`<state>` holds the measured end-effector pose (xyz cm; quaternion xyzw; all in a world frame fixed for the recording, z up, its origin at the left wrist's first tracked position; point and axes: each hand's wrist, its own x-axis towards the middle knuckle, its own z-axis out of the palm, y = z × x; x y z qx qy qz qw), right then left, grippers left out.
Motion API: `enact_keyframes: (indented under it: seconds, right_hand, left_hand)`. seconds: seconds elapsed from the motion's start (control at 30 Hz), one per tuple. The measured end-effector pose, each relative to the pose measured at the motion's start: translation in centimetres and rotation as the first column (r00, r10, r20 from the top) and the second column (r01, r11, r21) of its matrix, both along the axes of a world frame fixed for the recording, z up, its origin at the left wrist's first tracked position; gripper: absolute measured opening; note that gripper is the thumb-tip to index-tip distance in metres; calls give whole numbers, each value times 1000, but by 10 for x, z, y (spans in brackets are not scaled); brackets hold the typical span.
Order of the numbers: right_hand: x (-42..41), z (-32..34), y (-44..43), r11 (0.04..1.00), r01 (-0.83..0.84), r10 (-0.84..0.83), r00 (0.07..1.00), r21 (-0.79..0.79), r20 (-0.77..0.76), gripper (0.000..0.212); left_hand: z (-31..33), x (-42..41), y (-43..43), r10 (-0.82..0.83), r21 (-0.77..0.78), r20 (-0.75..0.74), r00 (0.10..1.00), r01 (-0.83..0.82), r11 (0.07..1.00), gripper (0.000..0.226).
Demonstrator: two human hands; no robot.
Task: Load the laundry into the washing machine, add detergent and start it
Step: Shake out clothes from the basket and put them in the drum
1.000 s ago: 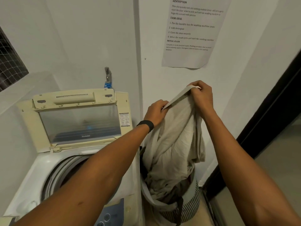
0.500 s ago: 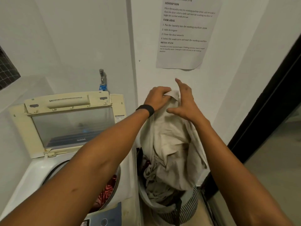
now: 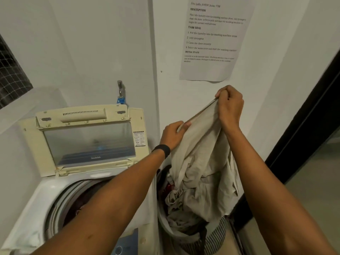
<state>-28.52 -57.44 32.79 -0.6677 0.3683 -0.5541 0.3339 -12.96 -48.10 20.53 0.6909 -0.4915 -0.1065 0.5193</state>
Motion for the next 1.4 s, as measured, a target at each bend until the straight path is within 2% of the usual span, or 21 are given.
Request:
enact_keyframes:
  seconds: [0.1, 0.2, 0.27, 0.33, 0.4, 0.43, 0.5, 0.6, 0.67, 0.73, 0.83, 0.93, 1.0, 1.03, 1.07, 1.13, 1.2, 1.23, 1.27, 1.3, 1.4]
  right_hand:
    - [4, 14, 6, 1000, -11, 12, 996, -24, 83, 25]
    - [6, 37, 14, 994, -46, 61, 986, -99, 154, 22]
    - [7, 55, 19, 984, -81, 105, 984, -161, 145, 17]
    - [10, 70, 26, 974, -126, 147, 984, -187, 103, 16]
    - [15, 74, 31, 965, -162, 181, 981, -206, 75, 24]
    - [16, 73, 32, 964, -181, 199, 977, -197, 75, 32]
    - [16, 61, 29, 963, -214, 227, 972, -165, 63, 43]
    - [14, 34, 12, 978, -175, 155, 974, -116, -168, 42]
    - [16, 10, 9, 981, -179, 151, 946, -75, -286, 50]
    - [18, -13, 14, 979, -192, 165, 937, -61, -309, 43]
    - [10, -29, 12, 997, -78, 76, 985, -6, -157, 23]
    - [-14, -17, -13, 990, 109, -115, 992, 95, 55, 33]
    - [-27, -14, -22, 986, 141, -148, 985, 85, 89, 29]
    - [-30, -14, -22, 993, 114, -116, 991, 41, 64, 21]
    - [-28, -18, -19, 998, 52, -53, 999, -32, -13, 22]
    - [-16, -32, -11, 970, -187, 142, 954, -154, -265, 54]
    - [0, -47, 7, 881, -471, 393, 782, -46, -483, 76]
    - [7, -54, 14, 835, -549, 479, 688, 42, -545, 79]
    - [12, -63, 16, 808, -580, 524, 625, 105, -579, 77]
    - [14, -70, 16, 804, -580, 530, 603, 127, -596, 67]
    - [0, -80, -2, 880, -461, 442, 703, 115, -558, 21]
  left_hand:
    - [16, 20, -2, 91, -27, -21, 996, -91, 995, 61]
    - [117, 60, -22, 211, -219, 126, 969, -181, 959, 67]
    - [217, 71, -25, 251, -343, 307, 918, -139, 929, 69]
    - [299, 58, -29, 273, -428, 422, 865, -76, 901, 62]
    - [325, 34, -37, 222, -423, 477, 850, 0, 906, 52]
    - [316, 23, -38, 174, -384, 481, 859, 28, 923, 52]
    - [267, 12, -44, 84, -277, 400, 912, 33, 960, 56]
    - [154, 12, -48, -48, -110, 237, 970, 76, 991, 43]
    - [98, 8, -41, -100, -91, 57, 993, 105, 990, 51]
    - [72, 1, -33, -137, -77, -40, 990, 134, 988, 61]
    - [47, -2, -16, -170, 15, -3, 985, 170, 985, 58]
    - [-5, 19, 5, -140, 111, 21, 990, 137, 984, 62]
    - [-26, 33, 14, -87, 126, 22, 996, 83, 989, 64]
    - [-26, 34, 15, -80, 129, 22, 997, 77, 989, 60]
    - [-20, 34, 14, -88, 130, 30, 996, 84, 988, 56]
    - [0, 26, 7, -118, 127, 98, 988, 105, 986, 54]
    - [12, 16, -1, -151, 136, 180, 972, 128, 982, 44]
    - [14, 12, -4, -163, 142, 183, 970, 138, 980, 37]
    - [14, 11, -4, -173, 142, 171, 970, 149, 979, 32]
    - [13, 12, -2, -172, 137, 162, 972, 151, 979, 32]
    - [2, 29, 11, -181, 157, 184, 966, 152, 976, 51]
